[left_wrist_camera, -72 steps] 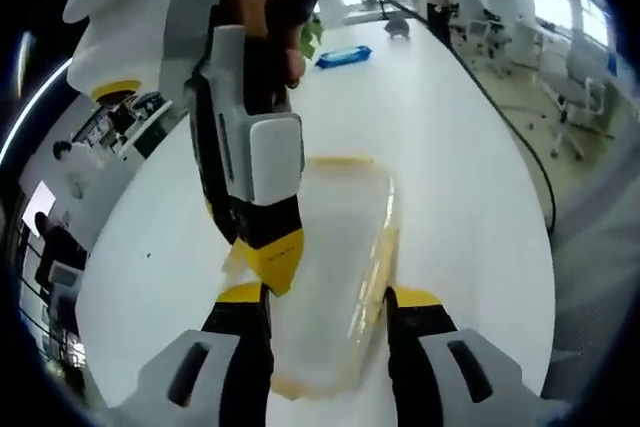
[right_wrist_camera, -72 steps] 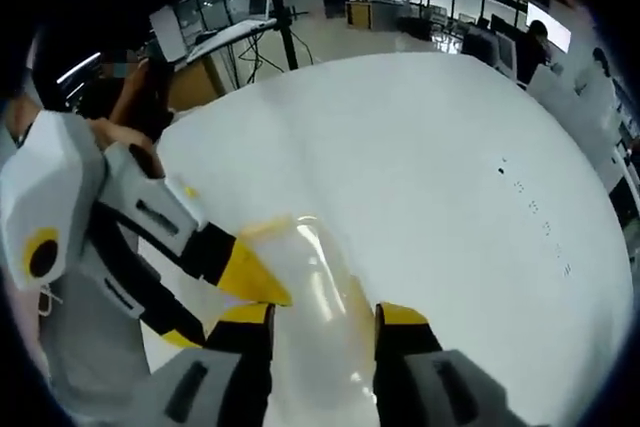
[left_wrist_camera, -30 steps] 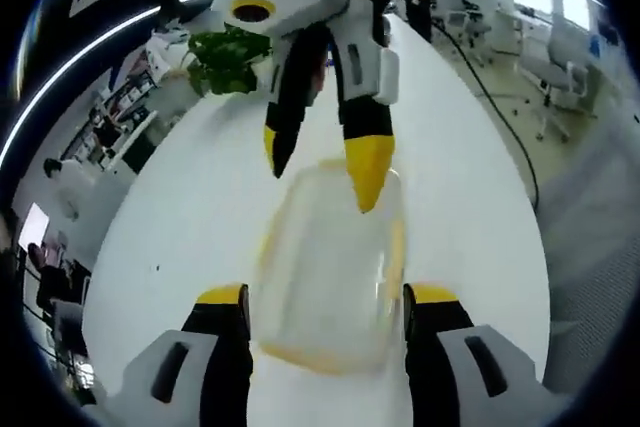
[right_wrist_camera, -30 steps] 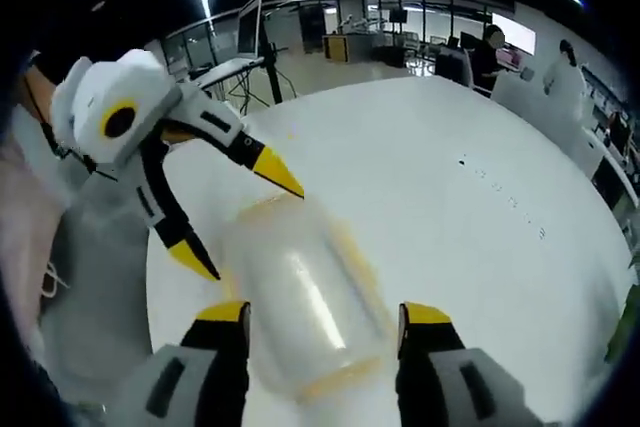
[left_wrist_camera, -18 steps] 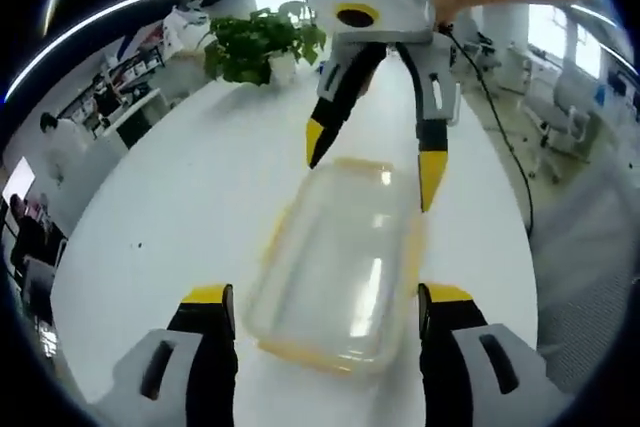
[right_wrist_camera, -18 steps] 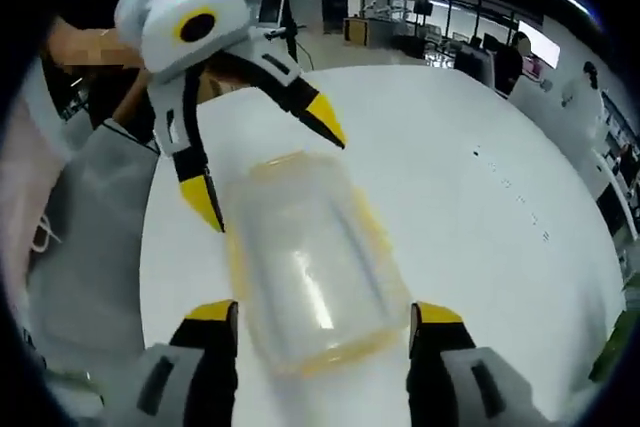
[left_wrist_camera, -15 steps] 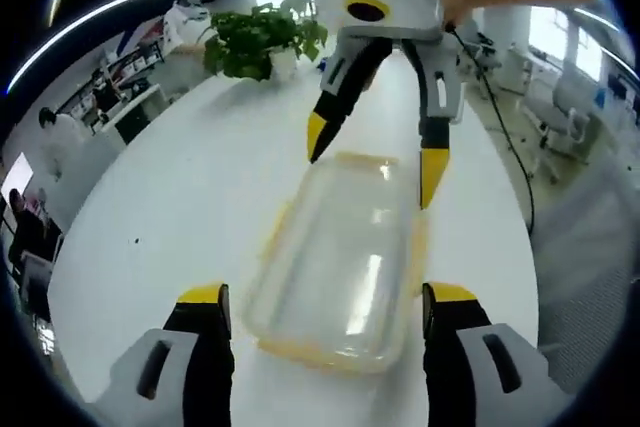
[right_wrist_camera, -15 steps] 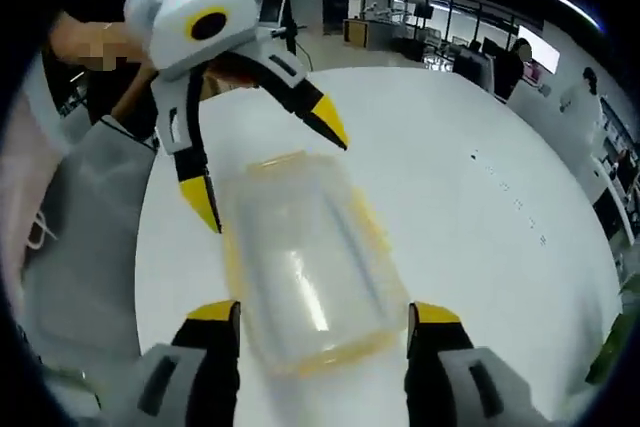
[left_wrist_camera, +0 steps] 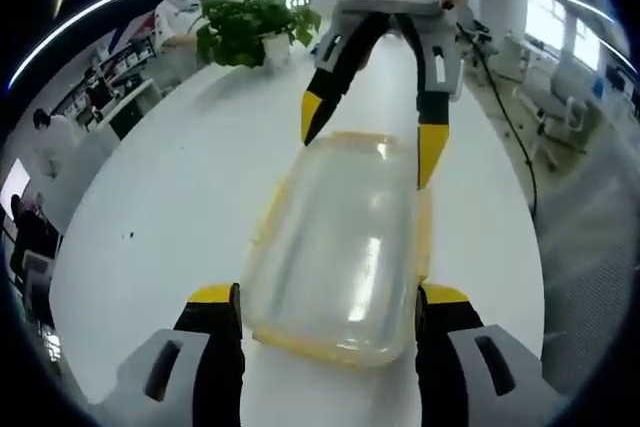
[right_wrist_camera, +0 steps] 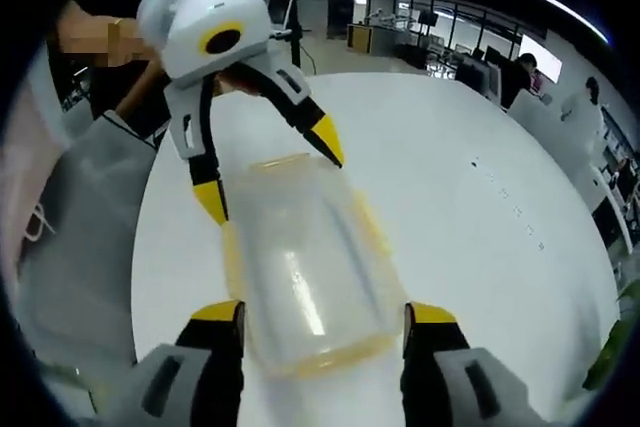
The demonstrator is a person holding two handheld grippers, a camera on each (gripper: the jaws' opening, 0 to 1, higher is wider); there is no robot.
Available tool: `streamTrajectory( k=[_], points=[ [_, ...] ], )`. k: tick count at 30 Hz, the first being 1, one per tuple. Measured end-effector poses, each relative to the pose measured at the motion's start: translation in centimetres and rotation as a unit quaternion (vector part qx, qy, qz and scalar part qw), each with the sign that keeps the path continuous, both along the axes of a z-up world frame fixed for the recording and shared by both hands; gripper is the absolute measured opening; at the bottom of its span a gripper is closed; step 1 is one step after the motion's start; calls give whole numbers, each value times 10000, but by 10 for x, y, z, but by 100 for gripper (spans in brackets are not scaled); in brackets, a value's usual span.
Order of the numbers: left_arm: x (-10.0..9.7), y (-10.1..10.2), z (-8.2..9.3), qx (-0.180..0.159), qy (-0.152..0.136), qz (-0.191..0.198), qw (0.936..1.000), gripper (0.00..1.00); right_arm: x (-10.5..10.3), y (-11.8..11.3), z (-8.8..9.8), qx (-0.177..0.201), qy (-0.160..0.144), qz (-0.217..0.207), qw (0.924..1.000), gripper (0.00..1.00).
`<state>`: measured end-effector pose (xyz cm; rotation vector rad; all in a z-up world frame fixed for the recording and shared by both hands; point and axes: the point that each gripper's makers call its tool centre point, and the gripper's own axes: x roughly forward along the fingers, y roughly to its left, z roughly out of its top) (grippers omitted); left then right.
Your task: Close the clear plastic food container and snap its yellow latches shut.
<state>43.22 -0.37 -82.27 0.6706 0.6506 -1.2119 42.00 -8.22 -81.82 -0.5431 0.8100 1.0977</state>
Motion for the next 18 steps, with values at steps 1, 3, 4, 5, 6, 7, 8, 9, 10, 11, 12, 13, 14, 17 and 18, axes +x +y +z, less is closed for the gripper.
streamTrajectory(
  k=[1,3,4,5,6,7,8,9,10,11,12,13,14,17,18],
  points=[
    [0,0,0,3,-2,-5,10000,68,0,0,0,1,-1,-9,10000,63],
    [-1,2,0,-21,-10,-9,10000,68,0,2,0,-18,6,-27,10000,63],
    [-2,3,0,-61,-17,-7,10000,68,-1,3,0,-34,13,-34,10000,63],
    [-2,3,0,-74,-18,-5,10000,68,-1,4,0,-45,20,-36,10000,63],
    [-2,5,0,-107,-23,8,9999,68,-1,5,0,-60,26,-32,10000,64],
    [-2,6,0,-121,-24,19,9999,68,0,6,-1,-66,29,-30,10000,64],
    [-3,7,0,-127,-26,31,9999,68,-1,8,-1,-72,31,-26,10000,64],
    [-3,9,0,-126,-26,36,9999,68,-1,10,-1,-77,33,-24,10000,64],
    [-3,11,1,-123,-21,45,9999,67,-1,12,-1,-84,37,-24,10000,64],
    [-3,13,0,-123,-22,48,9999,67,0,14,-1,-88,39,-26,9999,64],
    [-3,16,0,-125,-21,55,9999,67,0,17,-1,-90,42,-31,9999,64],
    [-3,19,0,-126,-19,69,9999,67,0,20,-1,-91,42,-30,9999,64],
    [-3,22,0,-118,-18,80,9999,67,0,23,-1,-90,41,-28,9999,64],
    [-3,33,0,-85,-14,126,9999,67,1,34,-1,-72,33,6,10000,64],
    [-2,37,0,-75,-11,141,9999,67,1,38,-1,-63,29,18,10000,64]
  ],
)
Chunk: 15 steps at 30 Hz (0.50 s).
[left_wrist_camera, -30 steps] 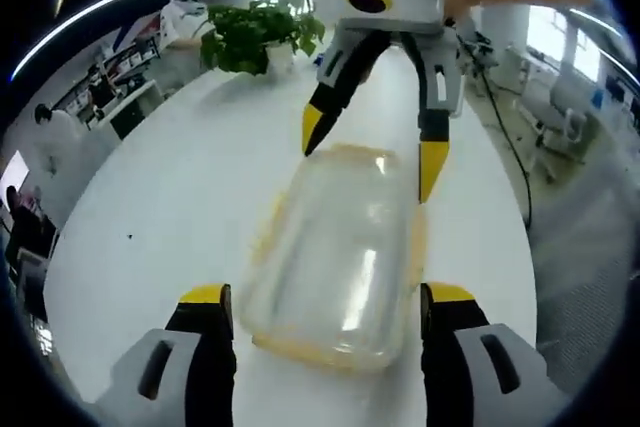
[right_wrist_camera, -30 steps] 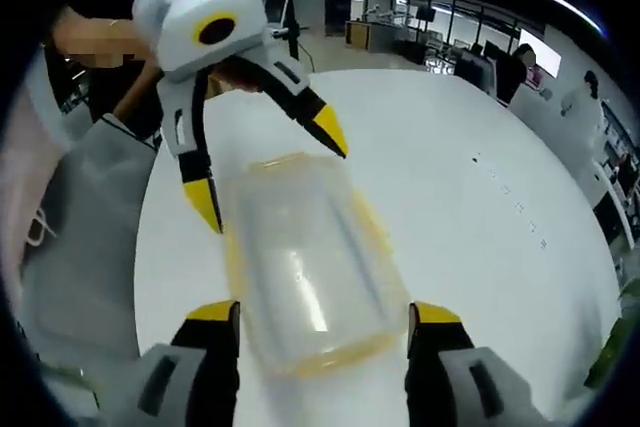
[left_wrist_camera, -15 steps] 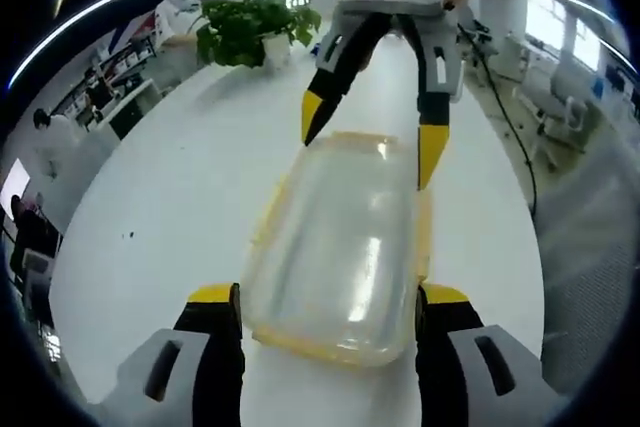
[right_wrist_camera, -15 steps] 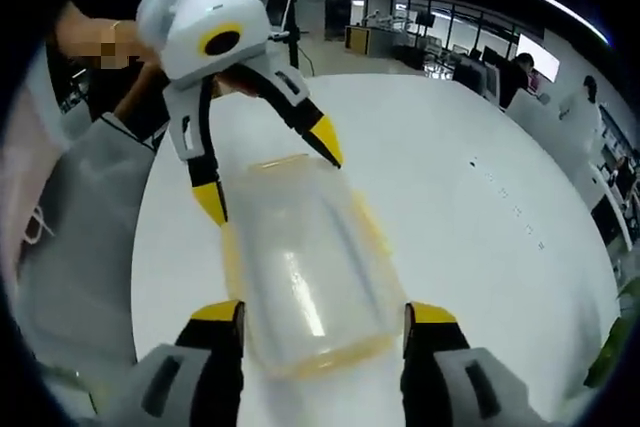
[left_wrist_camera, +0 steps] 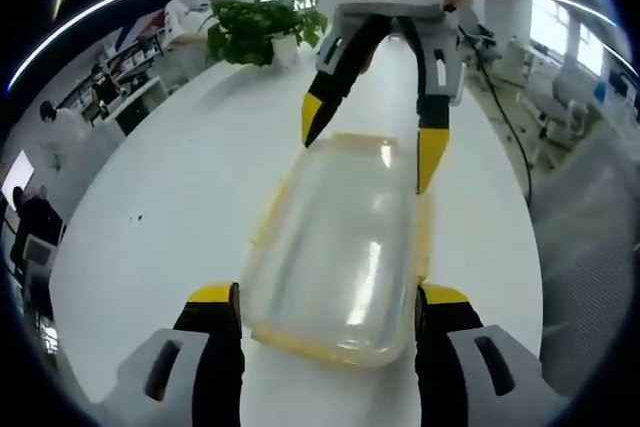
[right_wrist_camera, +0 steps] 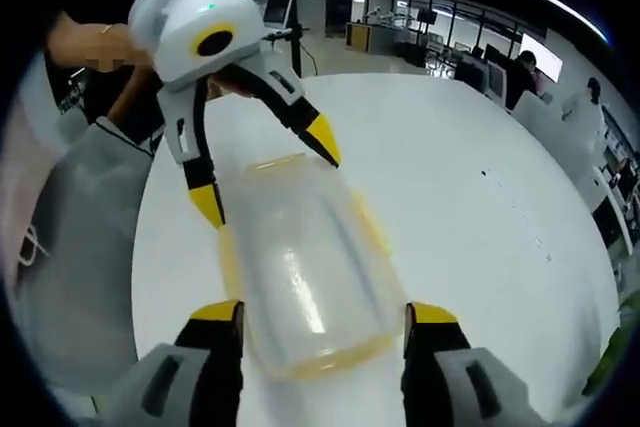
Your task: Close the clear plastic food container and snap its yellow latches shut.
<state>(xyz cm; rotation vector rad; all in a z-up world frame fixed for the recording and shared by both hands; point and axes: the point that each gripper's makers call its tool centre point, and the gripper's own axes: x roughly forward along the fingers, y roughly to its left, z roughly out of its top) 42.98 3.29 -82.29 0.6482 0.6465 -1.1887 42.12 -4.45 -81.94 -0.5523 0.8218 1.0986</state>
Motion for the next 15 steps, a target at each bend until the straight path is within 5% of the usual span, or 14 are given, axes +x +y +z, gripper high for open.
streamTrajectory(
  k=[15],
  points=[
    [6,55,0,174,25,145,9997,68,8,57,0,118,-44,227,9997,64]
  ],
)
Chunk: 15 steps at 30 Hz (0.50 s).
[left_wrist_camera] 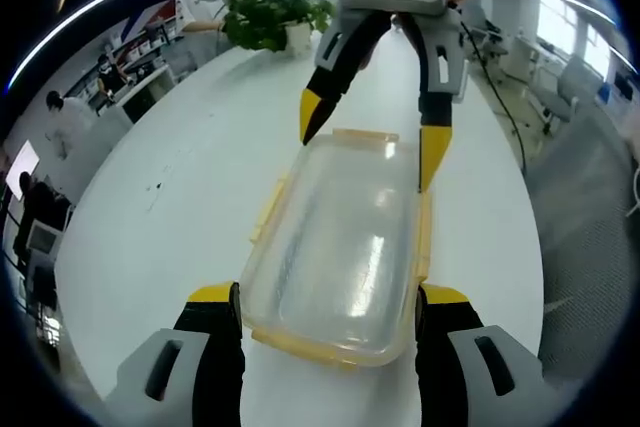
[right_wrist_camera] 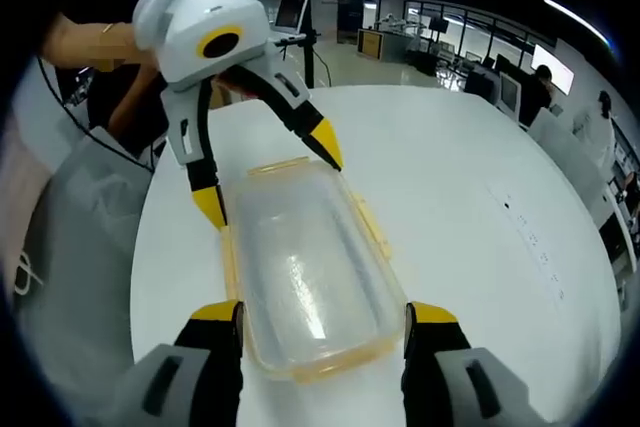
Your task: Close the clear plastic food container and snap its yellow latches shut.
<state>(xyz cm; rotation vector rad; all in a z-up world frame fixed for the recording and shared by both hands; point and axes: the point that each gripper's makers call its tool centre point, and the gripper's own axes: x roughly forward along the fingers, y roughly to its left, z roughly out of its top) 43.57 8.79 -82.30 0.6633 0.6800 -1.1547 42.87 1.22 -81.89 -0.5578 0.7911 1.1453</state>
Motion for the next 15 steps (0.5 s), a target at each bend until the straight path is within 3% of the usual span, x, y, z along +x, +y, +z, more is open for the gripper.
streamTrajectory(
  k=[15],
  points=[
    [1,34,-1,108,32,91,9999,68,2,37,0,1,2,305,9995,63]
  ],
)
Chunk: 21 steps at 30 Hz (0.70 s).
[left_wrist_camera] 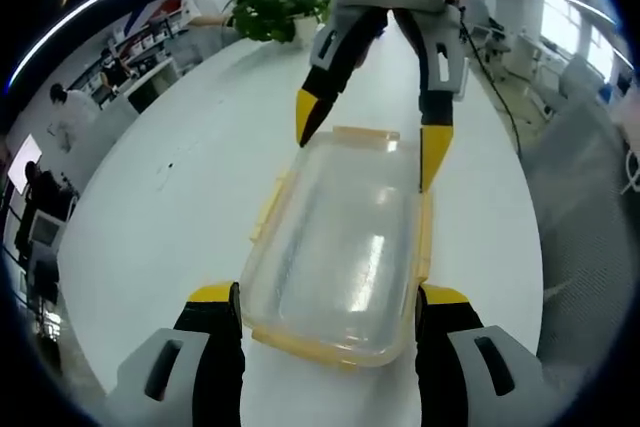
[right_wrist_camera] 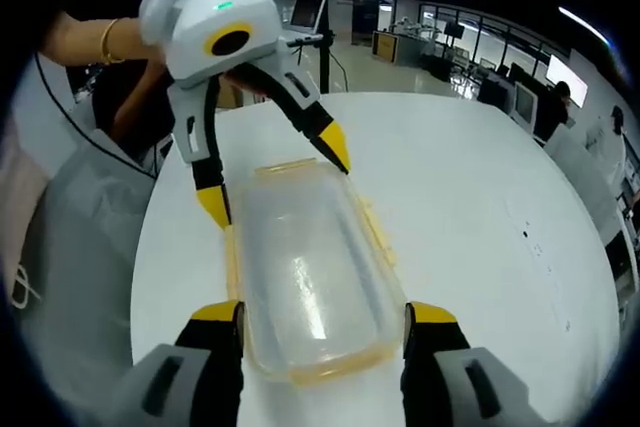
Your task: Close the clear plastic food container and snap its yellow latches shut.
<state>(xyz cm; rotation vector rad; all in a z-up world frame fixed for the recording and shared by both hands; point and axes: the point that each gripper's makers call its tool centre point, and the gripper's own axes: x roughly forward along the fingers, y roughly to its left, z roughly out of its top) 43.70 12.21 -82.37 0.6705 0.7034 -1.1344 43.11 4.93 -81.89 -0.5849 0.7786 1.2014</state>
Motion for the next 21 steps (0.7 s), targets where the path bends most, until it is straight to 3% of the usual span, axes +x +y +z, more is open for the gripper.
streamTrajectory(
  k=[11,21],
  points=[
    [3,1,0,-49,-9,-8,10000,68,4,1,0,103,-24,33,9999,63],
    [18,0,0,-170,-38,54,9998,67,19,-1,0,76,-15,95,9999,63]
  ],
)
